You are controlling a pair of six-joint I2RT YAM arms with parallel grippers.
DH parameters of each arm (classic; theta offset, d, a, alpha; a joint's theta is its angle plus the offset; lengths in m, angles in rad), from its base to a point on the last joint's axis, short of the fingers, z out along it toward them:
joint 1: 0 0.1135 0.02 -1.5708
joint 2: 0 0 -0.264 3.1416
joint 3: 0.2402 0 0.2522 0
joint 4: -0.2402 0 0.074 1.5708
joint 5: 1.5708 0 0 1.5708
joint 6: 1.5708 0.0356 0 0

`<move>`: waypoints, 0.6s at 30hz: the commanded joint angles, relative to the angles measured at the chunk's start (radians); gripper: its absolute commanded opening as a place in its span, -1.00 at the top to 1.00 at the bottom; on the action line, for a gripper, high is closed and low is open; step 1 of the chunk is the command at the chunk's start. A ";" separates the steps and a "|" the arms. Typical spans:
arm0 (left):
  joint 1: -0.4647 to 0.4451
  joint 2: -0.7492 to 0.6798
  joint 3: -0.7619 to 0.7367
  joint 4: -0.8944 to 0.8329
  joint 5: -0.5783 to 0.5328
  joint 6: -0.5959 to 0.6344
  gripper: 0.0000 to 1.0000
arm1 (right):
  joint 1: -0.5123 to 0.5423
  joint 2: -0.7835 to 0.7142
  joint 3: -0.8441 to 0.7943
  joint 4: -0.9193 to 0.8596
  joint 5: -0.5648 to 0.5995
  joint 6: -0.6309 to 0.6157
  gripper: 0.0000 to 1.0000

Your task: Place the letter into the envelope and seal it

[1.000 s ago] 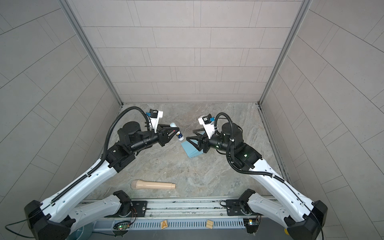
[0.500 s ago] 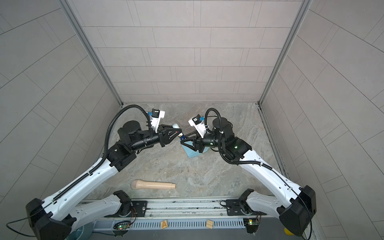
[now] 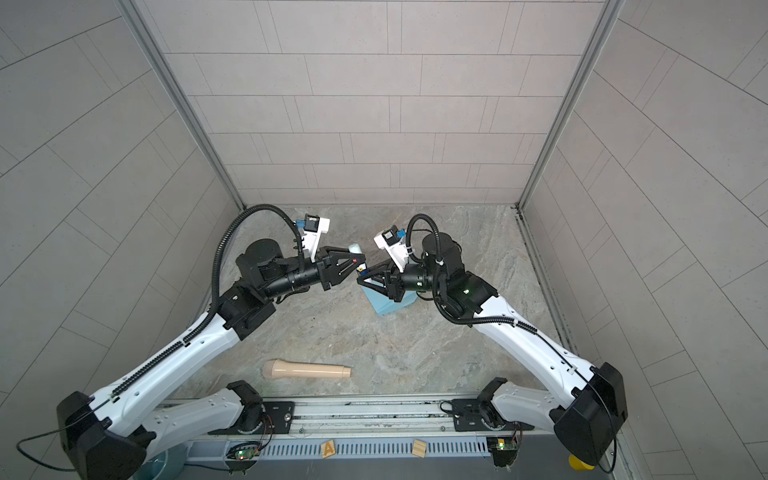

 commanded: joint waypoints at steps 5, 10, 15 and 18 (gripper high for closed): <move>0.000 0.007 -0.001 0.075 0.010 -0.008 1.00 | 0.014 -0.012 0.005 0.083 -0.024 0.028 1.00; 0.000 0.008 -0.009 0.096 0.009 -0.015 0.42 | 0.015 -0.027 -0.011 0.138 0.026 0.074 1.00; 0.000 -0.002 -0.039 0.168 0.010 -0.042 -0.06 | 0.015 -0.045 -0.034 0.207 0.072 0.115 1.00; 0.000 -0.004 -0.059 0.215 0.009 -0.065 -0.16 | 0.015 -0.046 -0.039 0.229 0.075 0.132 1.00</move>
